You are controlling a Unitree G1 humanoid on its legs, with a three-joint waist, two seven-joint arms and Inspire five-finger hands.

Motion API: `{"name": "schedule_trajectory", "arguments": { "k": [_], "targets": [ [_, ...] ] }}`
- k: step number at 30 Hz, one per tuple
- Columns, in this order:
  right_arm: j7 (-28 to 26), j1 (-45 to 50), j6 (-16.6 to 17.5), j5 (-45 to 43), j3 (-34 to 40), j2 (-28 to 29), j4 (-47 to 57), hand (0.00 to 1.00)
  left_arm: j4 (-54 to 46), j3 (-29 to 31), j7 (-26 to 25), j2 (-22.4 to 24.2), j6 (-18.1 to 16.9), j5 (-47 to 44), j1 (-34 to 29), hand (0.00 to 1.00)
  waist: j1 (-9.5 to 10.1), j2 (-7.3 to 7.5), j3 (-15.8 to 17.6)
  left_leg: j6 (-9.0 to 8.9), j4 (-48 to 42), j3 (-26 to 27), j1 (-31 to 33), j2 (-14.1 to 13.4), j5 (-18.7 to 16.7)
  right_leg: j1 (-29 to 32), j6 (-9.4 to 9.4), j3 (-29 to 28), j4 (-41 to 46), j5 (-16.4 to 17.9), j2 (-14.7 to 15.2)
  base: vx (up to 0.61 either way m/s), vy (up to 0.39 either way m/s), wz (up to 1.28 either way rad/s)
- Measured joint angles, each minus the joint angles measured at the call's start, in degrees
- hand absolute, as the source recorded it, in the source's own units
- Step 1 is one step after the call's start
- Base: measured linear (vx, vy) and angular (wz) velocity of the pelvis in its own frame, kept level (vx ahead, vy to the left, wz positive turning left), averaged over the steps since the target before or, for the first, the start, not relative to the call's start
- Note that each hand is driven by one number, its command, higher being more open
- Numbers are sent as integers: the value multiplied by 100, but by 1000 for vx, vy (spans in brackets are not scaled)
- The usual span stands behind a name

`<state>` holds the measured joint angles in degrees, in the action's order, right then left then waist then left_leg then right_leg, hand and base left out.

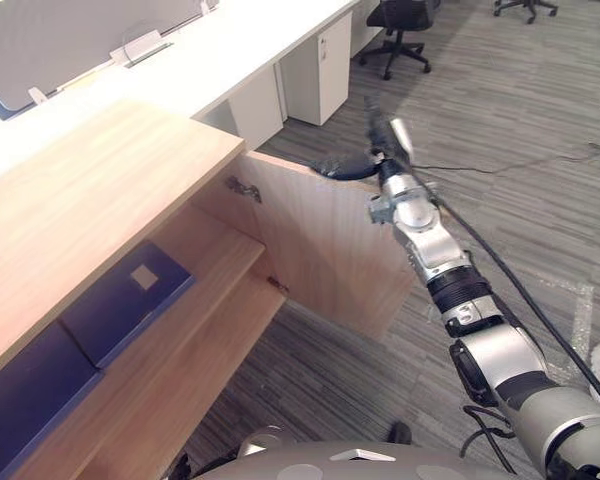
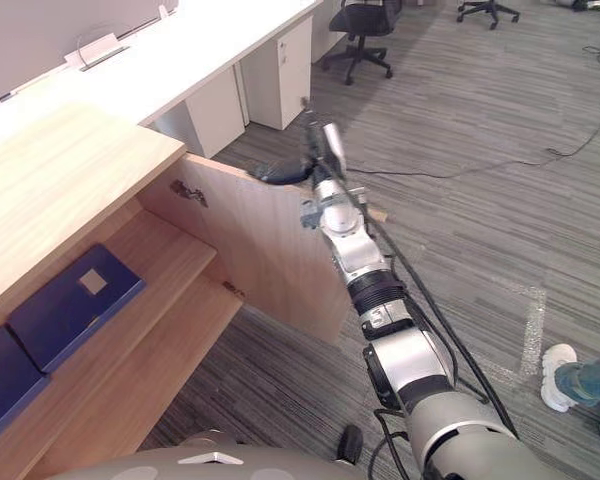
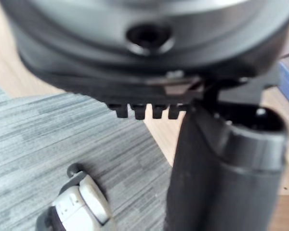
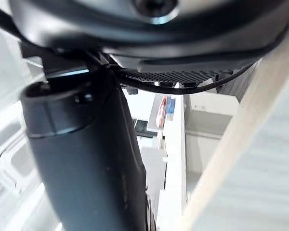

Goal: Walk over to the cabinet, pick up the folder, carry it to the office cabinet, place the folder inside the office cabinet, then close the office cabinet door

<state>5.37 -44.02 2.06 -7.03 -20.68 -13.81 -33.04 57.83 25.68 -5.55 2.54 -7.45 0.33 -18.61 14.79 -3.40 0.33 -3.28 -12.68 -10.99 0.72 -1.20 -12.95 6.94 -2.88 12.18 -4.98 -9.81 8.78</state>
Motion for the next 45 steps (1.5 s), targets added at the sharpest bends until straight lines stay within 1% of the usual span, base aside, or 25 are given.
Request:
{"name": "schedule_trajectory", "arguments": {
  "k": [4,5,6,9,10,11,12,13,15,18,19,20,23,25,26,28,29,31,34,36,38,39,41,43,45],
  "targets": [
    [-369,59,73,-2,-1072,0,150,100,4,-9,8,-7,0,-21,-42,100,-3,7,-143,-107,-107,51,15,-69,95,13,168,196,-2,252,-5,-32,-28,-27],
    [-480,74,109,-3,-1360,-2,214,100,15,-12,15,71,-6,-20,-52,100,24,-113,-220,-113,-61,33,33,-247,99,116,301,320,377,328,-87,53,-56,-20],
    [-702,126,150,-5,-1652,31,358,100,-16,-17,37,17,-35,-19,-36,100,57,-103,-276,-196,-10,58,-7,-293,44,280,208,398,870,603,-91,52,-64,-9],
    [-957,259,249,-8,-1941,408,322,100,-14,1,100,81,-16,-26,-53,100,84,-44,-328,-228,-19,-60,8,-344,232,-48,219,569,124,444,-235,-10,-102,7],
    [-956,302,257,-12,-1937,522,252,100,-15,8,99,76,-12,-24,-69,100,83,-26,-348,-202,-17,-52,26,-317,295,-100,216,582,-10,449,-235,-30,-108,-8],
    [-968,366,236,-19,-1949,715,57,100,-13,18,93,100,-10,-20,-97,100,125,-131,-422,-158,-2,-51,87,-383,432,-110,160,625,37,561,-229,25,-65,-12],
    [-1006,424,162,-274,-1920,816,-21,100,-1,15,79,179,-21,-20,-112,100,159,-207,-405,-228,29,-114,51,-463,390,5,303,646,505,554,-246,99,-17,-3],
    [-973,485,136,-388,-1862,968,-80,100,-9,20,72,87,-65,-18,-114,100,149,-102,-408,-286,21,-111,64,-391,350,57,260,662,609,592,-178,77,11,9],
    [-916,534,198,-333,-1981,1062,-428,100,8,43,85,109,-6,-25,-138,100,234,-77,-426,-300,-17,-126,72,-418,360,-118,223,723,178,449,-278,-13,-41,6],
    [-821,623,330,-338,-2033,1255,-492,100,13,123,73,149,16,-25,-214,100,247,-50,-378,-237,3,-85,97,-367,473,-164,151,776,4,498,-228,-12,-1,-9],
    [-832,613,332,-344,-2039,1249,-479,100,15,153,67,200,10,-24,-228,100,292,-133,-406,-284,104,-107,64,-474,467,-127,244,809,296,498,-239,35,84,11],
    [-800,664,357,-353,-1966,1262,-428,100,5,203,48,93,0,-24,-193,100,261,-21,-389,-322,162,-134,72,-399,439,-8,217,864,440,483,-155,36,63,24],
    [-757,669,380,-455,-1873,1378,-420,100,16,248,23,158,19,-33,-241,100,263,78,-336,-311,194,-100,75,-359,449,-165,169,912,-5,376,-179,-29,26,1],
    [-755,685,400,-480,-1867,1366,-374,100,15,233,21,195,26,-29,-244,100,325,-23,-308,-277,296,-64,71,-467,468,-177,167,912,142,403,-201,7,66,-6],
    [-741,700,399,-514,-1798,1368,-329,100,4,235,6,136,2,-26,-216,100,286,23,-301,-321,427,-61,15,-417,394,-2,153,921,381,356,-112,-20,88,20],
    [-740,719,396,-517,-1742,1357,-292,100,3,232,-5,151,6,-27,-204,100,261,-38,-279,-292,503,-44,12,-413,314,-87,118,969,79,241,-169,-50,54,4],
    [-741,722,389,-519,-1741,1354,-199,100,20,216,19,153,21,-27,-201,100,272,7,-244,-233,502,14,11,-415,258,-134,113,940,-9,228,-190,-9,21,-24],
    [-742,844,333,-522,-1732,1345,84,100,18,251,-17,174,21,-27,-210,100,251,-37,-151,-146,511,42,44,-459,189,-141,134,932,23,166,-211,-13,5,-8],
    [-642,1400,89,-450,-1584,1247,950,100,9,287,-38,151,20,-25,-194,100,255,28,-146,-218,483,45,-22,-405,194,-177,132,929,-4,73,-183,45,44,-1],
    [-317,1848,-58,356,-1579,1105,1762,100,8,278,-38,152,20,-19,-168,100,253,57,-133,-241,484,36,-6,-405,208,-144,135,931,-3,75,-181,76,31,2],
    [70,2210,-83,1754,-1488,928,2745,100,7,287,-50,201,19,2,-160,100,247,-26,-73,-240,485,41,-1,-389,209,-128,127,914,-5,86,-185,40,14,-3],
    [424,2277,-79,2935,-1365,837,3205,100,6,284,-132,179,3,47,-160,100,251,-77,-42,-243,465,5,7,-346,242,-128,121,907,-5,87,-164,0,0,0],
    [942,2276,-65,4030,-996,793,3676,100,4,278,-263,182,-16,167,-157,100,238,-91,-37,-259,395,-72,62,-241,336,-137,103,927,-4,89,-82,21,14,9],
    [1525,2274,-64,4659,-517,807,4197,100,8,276,-307,202,-25,260,-157,100,260,-108,-42,-263,300,-110,75,-192,343,-183,88,915,-5,97,-47,14,18,6],
    [1887,2273,-64,4730,-242,853,4805,100,28,273,-327,202,-21,260,-155,100,260,-107,-41,-261,300,-124,78,-190,342,-184,82,915,-6,102,-48,0,0,0]
  ]
}}
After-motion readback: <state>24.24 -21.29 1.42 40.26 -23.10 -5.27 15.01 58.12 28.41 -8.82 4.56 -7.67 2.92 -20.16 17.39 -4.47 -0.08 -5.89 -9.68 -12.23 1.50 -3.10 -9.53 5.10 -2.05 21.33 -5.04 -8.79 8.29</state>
